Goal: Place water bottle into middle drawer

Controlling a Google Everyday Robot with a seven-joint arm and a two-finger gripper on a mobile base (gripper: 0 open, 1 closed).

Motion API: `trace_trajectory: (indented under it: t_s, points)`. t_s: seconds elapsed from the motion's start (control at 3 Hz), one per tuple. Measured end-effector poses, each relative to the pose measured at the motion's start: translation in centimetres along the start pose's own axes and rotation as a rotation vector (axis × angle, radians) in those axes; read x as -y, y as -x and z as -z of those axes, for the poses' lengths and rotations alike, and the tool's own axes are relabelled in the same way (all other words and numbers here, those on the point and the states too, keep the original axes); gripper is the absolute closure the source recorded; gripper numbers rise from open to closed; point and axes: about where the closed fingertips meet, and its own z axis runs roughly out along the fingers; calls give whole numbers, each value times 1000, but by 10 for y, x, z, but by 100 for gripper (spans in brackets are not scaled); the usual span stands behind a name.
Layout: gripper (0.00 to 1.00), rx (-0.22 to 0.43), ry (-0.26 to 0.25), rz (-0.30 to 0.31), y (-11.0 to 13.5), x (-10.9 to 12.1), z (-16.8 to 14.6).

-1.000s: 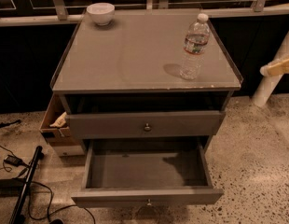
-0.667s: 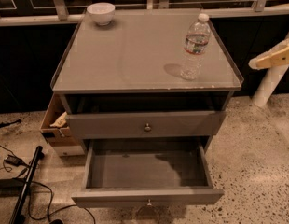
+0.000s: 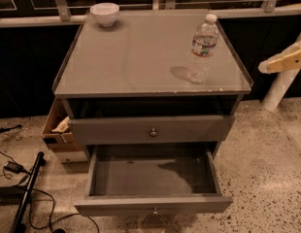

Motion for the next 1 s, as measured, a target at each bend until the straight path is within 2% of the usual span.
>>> trace_trajectory:
  t_s: [0.33, 0.67, 1.0]
  points:
    - [0, 41, 77, -60, 12, -13, -11]
    - [0, 80, 103, -100, 17, -20, -28]
    - [0, 106, 98, -110, 16, -22, -52]
